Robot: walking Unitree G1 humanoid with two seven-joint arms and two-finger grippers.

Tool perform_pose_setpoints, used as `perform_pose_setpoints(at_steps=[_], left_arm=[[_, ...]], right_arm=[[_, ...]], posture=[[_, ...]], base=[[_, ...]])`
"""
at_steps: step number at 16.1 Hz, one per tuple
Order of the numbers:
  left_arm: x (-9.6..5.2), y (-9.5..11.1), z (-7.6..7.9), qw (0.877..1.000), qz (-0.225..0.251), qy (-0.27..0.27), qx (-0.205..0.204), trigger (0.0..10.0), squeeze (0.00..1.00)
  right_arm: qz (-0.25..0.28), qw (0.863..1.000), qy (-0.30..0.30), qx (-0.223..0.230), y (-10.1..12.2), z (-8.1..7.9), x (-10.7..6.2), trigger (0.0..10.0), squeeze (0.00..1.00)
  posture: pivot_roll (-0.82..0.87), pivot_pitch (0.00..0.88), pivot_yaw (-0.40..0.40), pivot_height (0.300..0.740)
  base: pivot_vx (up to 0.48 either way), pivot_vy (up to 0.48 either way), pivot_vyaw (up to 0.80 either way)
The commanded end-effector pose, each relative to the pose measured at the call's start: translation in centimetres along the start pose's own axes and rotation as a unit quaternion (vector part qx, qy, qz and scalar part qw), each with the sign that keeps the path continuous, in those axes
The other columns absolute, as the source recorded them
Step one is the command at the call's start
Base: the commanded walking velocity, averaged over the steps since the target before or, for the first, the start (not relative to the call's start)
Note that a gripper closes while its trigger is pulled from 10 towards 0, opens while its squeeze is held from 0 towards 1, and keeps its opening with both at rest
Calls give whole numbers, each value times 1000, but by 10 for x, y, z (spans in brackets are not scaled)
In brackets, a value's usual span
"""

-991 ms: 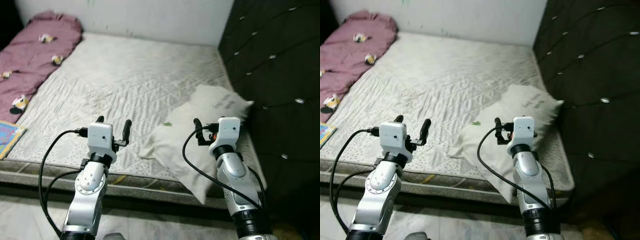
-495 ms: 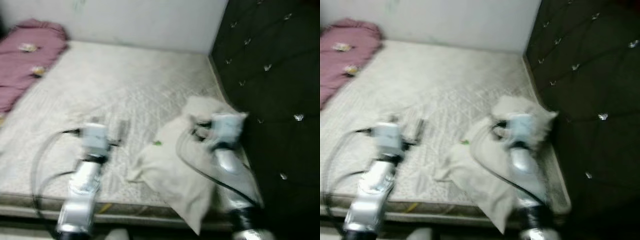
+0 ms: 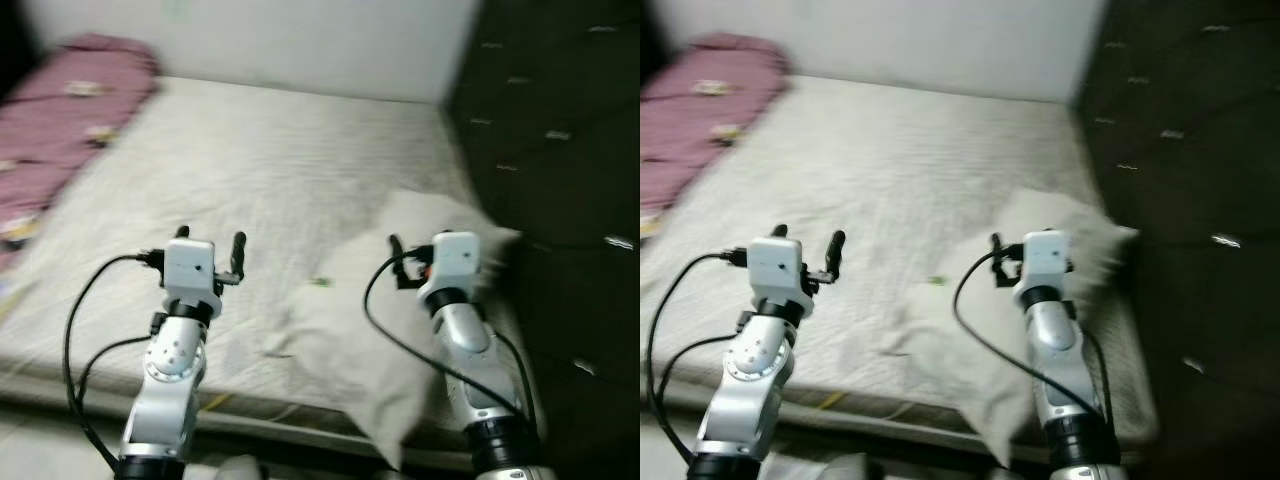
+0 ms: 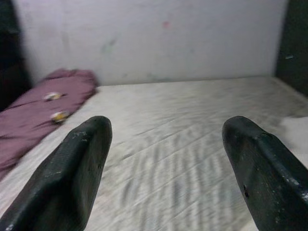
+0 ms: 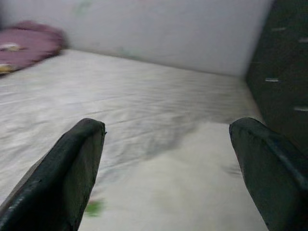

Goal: Clean up the room

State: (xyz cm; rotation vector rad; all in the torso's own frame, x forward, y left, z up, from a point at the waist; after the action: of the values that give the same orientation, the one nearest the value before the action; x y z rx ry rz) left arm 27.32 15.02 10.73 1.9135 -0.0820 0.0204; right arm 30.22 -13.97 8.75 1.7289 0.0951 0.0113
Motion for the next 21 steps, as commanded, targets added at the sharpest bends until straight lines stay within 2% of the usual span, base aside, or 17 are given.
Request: perform_pose_setpoints(at_steps=[1,4,12,17,19,20,21], left_arm=[[-2,0,4,1000,-2,-12,5,10000,0],[-4,-4,6,1000,-9,-21,2,10000,0],[-2,-1,13,999,-1,-31,-13,10000,0],[-3,0,10,999,1,-16,-38,10000,0],[-3,-3,7,1000,-15,2,-15,10000,0],[-3,-7,9,999,-33,-6,-26,10000,0],[-4,-6,12,998,-27,-33,-51,10000,0]], right_arm=[[8,1000,-13,9,1,5,-2,10000,0],[7,1000,-23,17,0,10,-4,10000,0],[4,1000,-23,11,0,13,-1,10000,0],[3,1000,-24,9,0,14,-1,10000,0],[3,1000,-25,9,0,15,-1,10000,0],[3,1000,-25,9,0,15,-1,10000,0],[2,1000,-25,9,0,15,-1,10000,0]], posture=[[14,0,-18,740],[13,0,-25,740],[7,0,-43,740],[5,0,-45,740],[4,0,-48,740],[4,0,-48,740],[4,0,-49,740]], base=[[0,0,0],[0,0,0],[0,-365,-106],[0,0,0],[0,0,0],[0,0,0],[0,0,-619]])
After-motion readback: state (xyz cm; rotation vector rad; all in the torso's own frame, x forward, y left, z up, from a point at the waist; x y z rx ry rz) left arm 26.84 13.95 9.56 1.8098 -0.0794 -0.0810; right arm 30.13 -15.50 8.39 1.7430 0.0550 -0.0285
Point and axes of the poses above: a point about 5 cm out from each wrist's last joint towards the gripper, its own x axis pointing out of the wrist towards the gripper, its own y axis along the axis of the wrist's last joint, z = x × y, the point moved 1 cm from there along x, pointing out of the wrist towards the gripper, and after that the axes turned 11 degrees about x, right-handed, at the moved point
